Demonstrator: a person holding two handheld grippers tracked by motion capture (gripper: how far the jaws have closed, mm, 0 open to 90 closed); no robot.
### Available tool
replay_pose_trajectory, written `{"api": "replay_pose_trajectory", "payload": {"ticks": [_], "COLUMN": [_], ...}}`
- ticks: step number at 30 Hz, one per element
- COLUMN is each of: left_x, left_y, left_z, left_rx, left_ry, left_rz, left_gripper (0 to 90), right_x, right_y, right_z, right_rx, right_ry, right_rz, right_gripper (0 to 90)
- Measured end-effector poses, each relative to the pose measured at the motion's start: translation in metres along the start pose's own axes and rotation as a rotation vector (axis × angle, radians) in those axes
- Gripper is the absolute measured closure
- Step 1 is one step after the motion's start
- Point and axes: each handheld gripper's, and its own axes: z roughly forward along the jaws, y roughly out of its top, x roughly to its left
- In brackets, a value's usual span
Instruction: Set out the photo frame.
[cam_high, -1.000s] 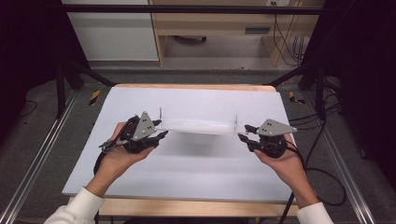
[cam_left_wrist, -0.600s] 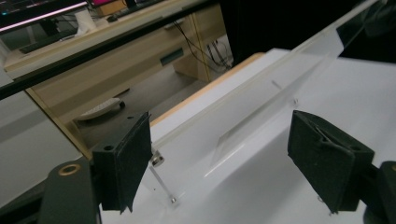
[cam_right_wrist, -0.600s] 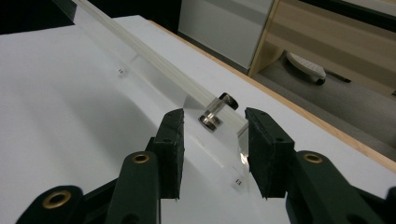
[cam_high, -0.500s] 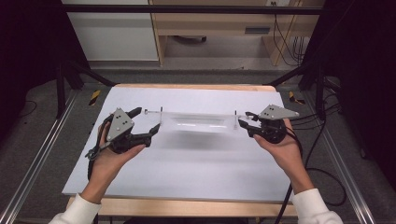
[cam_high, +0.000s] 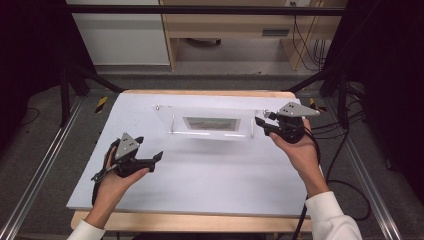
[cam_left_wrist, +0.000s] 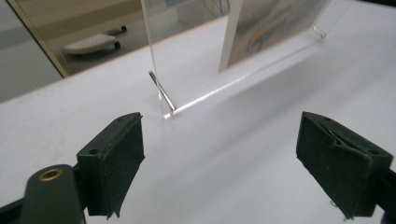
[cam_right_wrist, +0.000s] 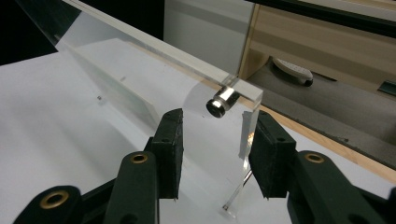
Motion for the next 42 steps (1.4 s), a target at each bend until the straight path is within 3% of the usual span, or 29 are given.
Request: {"api": "replay_pose_trajectory", "payload": {"ticks": [7,12,25,42], "left_x": [-0.002,-0.002,0.006,0.007], "left_y": [-0.023,-0.031,-0.051,-0.053], "left_z": [0.007,0.006,-0.004,-0.004], "left_rx": [0.085,0.113,0.158,0.165], "left_ry": [-0.02,-0.005,0.001,0.002], "left_rz": [-0.001,0.017,0.009,0.005], "left_gripper": [12.5,12.0,11.1,11.1], "right_x": [-0.013,-0.022,-0.037,-0.051], "right_y": [0.01,0.014,0.021,0.028], "right_z": [0.016,0.026,0.046,0.067], "right_rx": [-0.012,-0.023,-0.03,-0.022], "right_ry": [-0.028,-0.037,-0.063,-0.08], "right_rz": [0.051,0.074,0.126,0.224], "right_gripper": [58.0,58.1,58.0,56.2]}}
